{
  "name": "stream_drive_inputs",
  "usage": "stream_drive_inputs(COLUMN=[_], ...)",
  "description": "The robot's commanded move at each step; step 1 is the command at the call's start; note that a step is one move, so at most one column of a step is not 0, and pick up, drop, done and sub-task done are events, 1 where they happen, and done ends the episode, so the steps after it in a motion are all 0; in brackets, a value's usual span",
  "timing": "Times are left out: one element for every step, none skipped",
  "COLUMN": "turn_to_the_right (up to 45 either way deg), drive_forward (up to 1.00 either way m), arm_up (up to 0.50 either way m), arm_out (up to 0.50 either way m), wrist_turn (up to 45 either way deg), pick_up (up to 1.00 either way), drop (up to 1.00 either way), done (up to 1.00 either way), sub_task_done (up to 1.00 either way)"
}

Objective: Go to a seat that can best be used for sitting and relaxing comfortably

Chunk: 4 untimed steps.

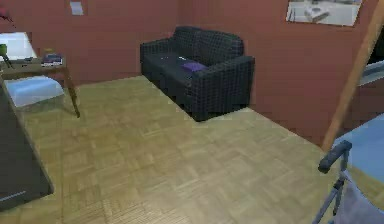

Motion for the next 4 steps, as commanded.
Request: stream_drive_inputs(turn_to_the_right=[-30.0, 0.0, 45.0, 3.0], drive_forward=[0.00, 0.60, 0.00, 0.00], arm_up=[0.00, 0.00, 0.00, 0.00], arm_out=[0.00, 0.00, 0.00, 0.00], wrist_turn=[0.0, 0.0, 0.0, 0.0], pick_up=[0.00, 0.00, 0.00, 0.00], drop=[0.00, 0.00, 0.00, 0.00], done=[0.00, 0.00, 0.00, 0.00], sub_task_done=[0.00, 0.00, 0.00, 0.00])
